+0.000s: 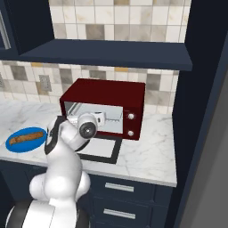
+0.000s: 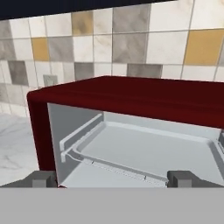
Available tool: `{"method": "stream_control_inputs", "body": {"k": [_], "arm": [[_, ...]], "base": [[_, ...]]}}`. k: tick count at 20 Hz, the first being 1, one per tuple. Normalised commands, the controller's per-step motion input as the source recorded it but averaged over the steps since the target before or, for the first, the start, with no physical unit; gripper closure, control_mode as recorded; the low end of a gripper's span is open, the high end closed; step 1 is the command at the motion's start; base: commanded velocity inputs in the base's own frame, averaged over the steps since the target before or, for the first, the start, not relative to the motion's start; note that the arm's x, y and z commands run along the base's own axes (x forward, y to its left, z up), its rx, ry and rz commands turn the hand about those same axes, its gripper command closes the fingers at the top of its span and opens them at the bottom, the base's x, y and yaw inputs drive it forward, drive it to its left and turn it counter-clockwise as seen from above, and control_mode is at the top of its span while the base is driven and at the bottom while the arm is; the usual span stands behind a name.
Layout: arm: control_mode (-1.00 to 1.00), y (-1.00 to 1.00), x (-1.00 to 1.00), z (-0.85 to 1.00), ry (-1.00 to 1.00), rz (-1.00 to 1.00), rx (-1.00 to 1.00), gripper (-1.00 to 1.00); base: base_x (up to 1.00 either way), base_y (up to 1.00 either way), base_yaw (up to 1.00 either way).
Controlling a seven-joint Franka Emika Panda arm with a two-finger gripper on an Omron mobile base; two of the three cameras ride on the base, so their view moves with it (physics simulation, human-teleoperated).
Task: Pull the toaster oven rack outwards. Pick up the baguette from the plate and place it on the toaster oven rack. Close the toaster oven door fully and set the temperature to the lowest setting.
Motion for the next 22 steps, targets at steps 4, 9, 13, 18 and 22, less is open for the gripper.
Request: {"method": "stream_control_inputs", "body": {"k": [4,9,13,18,22], "arm": [[-1.00,0.39,0.28,-0.48,-0.06,0.00,0.04,-1.00],[-1.00,0.27,0.37,-0.37,-0.06,0.00,0.07,-1.00],[-1.00,0.05,0.44,-0.14,-0.11,0.00,0.15,-1.00],[-1.00,0.05,0.49,-0.17,-0.11,0.00,0.13,-1.00],[-1.00,0.08,0.56,-0.29,-0.03,-0.01,0.06,-1.00]], "base": [[0.00,0.00,0.00],[0.00,0.00,0.00],[0.00,0.00,0.00],[0.00,0.00,0.00],[0.00,0.00,0.00]]}}
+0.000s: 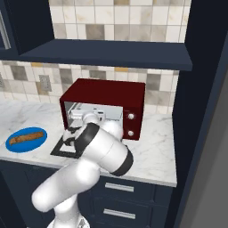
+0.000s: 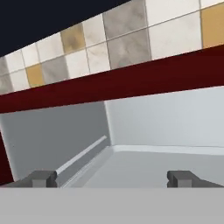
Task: Pull the toaster oven rack outwards. Pick up the baguette from the plate and place it on the toaster oven rack. Close the toaster oven door fully and set the temperature to the lowest setting.
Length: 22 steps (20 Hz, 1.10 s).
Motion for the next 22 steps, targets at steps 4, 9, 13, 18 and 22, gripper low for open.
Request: {"method": "stream_control_inputs", "body": {"k": [4,9,13,18,22], "arm": [[-1.00,0.16,0.39,-0.29,0.07,-0.15,-0.05,-1.00],[-1.00,0.23,0.28,-0.33,0.08,-0.23,-0.17,-1.00],[-1.00,0.24,0.26,-0.64,0.15,-0.28,-0.11,-1.00],[-1.00,0.37,0.35,-0.47,0.13,-0.21,-0.03,-1.00],[-1.00,0.31,0.37,-0.56,0.11,-0.12,0.00,-1.00]], "base": [[0.00,0.00,0.00],[0.00,0.00,0.00],[0.00,0.00,0.00],[0.00,0.00,0.00],[0.00,0.00,0.00]]}}
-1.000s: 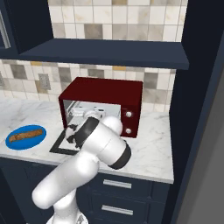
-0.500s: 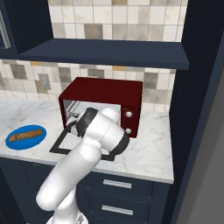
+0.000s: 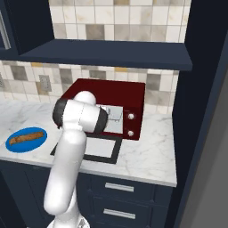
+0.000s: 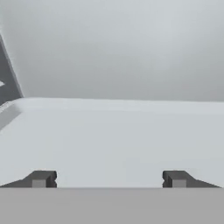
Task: Pull the toaster oven rack outwards. Pick up the baguette from the plate and place it on the toaster oven rack. Close the toaster oven door fully and set the temperature to the lowest setting.
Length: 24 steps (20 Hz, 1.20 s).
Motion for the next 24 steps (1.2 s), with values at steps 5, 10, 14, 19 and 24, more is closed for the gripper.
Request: {"method": "stream_control_inputs", "body": {"k": [5,10,14,19,24], "arm": [[-1.00,0.08,0.09,-0.99,0.29,-0.14,0.00,-1.00],[-1.00,0.00,-0.22,-1.00,0.46,-0.20,-0.01,-1.00],[-1.00,-0.12,-0.85,-1.00,0.58,-0.18,-0.03,-1.00],[-1.00,-0.22,-1.00,-1.00,0.47,-0.15,-0.05,-1.00],[-1.00,-0.28,-1.00,-1.00,0.51,-0.11,-0.07,-1.00]], "base": [[0.00,0.00,0.00],[0.00,0.00,0.00],[0.00,0.00,0.00],[0.00,0.00,0.00],[0.00,0.00,0.00]]}}
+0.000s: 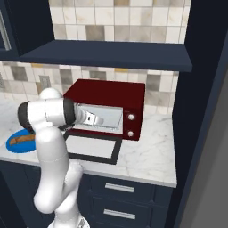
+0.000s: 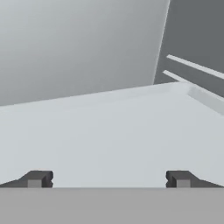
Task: Pull the toaster oven rack outwards. Pick up the baguette from the plate and place it on the toaster oven rack. Close the toaster oven door fully and set the temperature to the lowest setting.
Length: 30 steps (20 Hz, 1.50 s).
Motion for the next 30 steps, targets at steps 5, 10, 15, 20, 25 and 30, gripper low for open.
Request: {"method": "stream_control_inputs", "body": {"k": [5,10,15,20,25,30], "arm": [[-1.00,-0.44,-1.00,-1.00,0.57,-0.05,-0.04,-1.00],[-1.00,-0.50,-1.00,-0.98,0.65,0.00,-0.10,-1.00],[-1.00,-0.86,-1.00,-0.99,0.52,0.02,-0.05,-1.00],[-1.00,-0.98,-1.00,-0.93,0.16,0.23,0.00,-1.00],[-1.00,-0.84,-1.00,-0.92,0.17,0.20,0.00,-1.00],[-1.00,-0.65,-1.00,-0.90,0.18,0.17,0.00,-1.00]], "base": [[0.00,0.00,0.00],[0.00,0.00,0.00],[0.00,0.00,0.00],[0.00,0.00,0.00],[0.00,0.00,0.00],[0.00,0.00,0.00]]}}
